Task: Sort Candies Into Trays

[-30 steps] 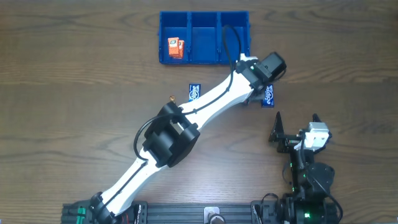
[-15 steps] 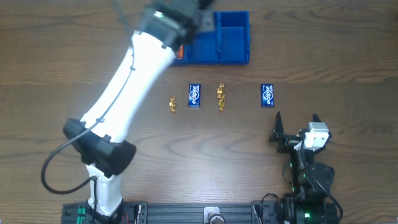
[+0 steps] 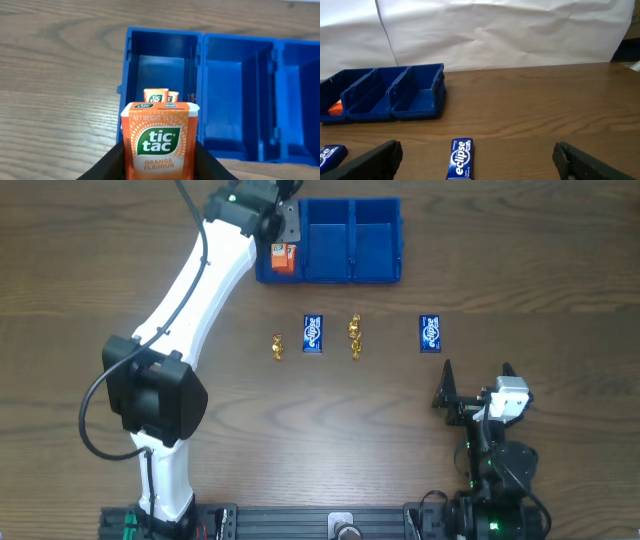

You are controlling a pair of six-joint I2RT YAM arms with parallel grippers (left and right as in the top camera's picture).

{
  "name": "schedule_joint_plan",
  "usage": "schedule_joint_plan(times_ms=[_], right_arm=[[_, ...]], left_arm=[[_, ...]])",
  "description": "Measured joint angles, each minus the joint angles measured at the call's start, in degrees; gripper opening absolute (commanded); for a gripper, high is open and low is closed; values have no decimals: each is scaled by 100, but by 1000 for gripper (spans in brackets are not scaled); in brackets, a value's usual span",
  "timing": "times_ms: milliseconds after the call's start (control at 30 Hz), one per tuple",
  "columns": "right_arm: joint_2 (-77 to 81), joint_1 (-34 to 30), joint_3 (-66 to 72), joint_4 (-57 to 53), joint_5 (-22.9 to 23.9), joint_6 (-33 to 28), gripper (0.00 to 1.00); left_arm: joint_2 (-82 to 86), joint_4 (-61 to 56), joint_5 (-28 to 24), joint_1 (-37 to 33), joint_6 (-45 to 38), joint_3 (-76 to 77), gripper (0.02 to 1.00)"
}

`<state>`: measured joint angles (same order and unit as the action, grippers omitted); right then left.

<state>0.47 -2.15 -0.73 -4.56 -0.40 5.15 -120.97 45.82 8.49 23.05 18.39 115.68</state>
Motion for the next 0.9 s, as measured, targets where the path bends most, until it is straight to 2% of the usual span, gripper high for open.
schedule_joint_plan(times_ms=[500,633,700,833,867,900], right_arm=[[0,0,0,0,0,0,1000],[0,0,0,0,-2,0,1000],[0,0,0,0,0,0,1000],[0,0,0,0,0,0,1000],[0,0,0,0,0,0,1000],[0,0,0,0,0,0,1000]], left_arm=[[-584,-271,-90,-52,-236,-90,351],[-623,-284,-92,-96,-236,-90,397],[-623,-299,-90,-122,-243,-90,487],[-623,-413,-107,-149,-299,-90,869],[-623,-433,-109,-149,-293,-90,936],[-623,-450,-114,-149,-304,-90,965]])
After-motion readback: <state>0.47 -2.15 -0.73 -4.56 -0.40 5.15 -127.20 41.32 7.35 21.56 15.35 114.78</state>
